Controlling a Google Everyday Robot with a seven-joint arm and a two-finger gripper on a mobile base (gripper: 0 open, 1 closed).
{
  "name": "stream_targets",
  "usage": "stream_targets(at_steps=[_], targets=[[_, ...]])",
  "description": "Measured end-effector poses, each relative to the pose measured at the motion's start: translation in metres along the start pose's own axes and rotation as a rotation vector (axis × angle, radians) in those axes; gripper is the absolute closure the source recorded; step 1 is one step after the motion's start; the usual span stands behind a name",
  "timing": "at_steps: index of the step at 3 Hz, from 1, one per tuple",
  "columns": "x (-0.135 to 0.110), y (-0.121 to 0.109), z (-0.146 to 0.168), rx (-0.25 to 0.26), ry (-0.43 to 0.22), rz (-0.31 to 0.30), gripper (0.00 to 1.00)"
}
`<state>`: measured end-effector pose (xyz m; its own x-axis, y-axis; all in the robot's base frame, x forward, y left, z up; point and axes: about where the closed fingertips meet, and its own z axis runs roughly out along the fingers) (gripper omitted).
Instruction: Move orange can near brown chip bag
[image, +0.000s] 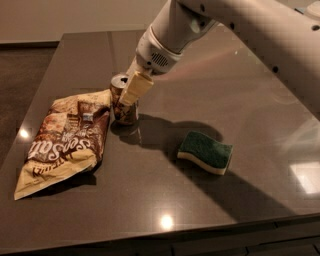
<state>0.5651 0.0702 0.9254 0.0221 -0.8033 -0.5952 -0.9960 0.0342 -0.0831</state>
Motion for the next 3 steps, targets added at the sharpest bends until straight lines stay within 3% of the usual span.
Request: stream_targets(at_steps=[2,3], targets=[[0.0007,0.0018,0.0084,-0.019,-0.018,0.005,0.12],[0.0000,0.0024,0.0099,-0.022,-0.017,0.003,0.00]])
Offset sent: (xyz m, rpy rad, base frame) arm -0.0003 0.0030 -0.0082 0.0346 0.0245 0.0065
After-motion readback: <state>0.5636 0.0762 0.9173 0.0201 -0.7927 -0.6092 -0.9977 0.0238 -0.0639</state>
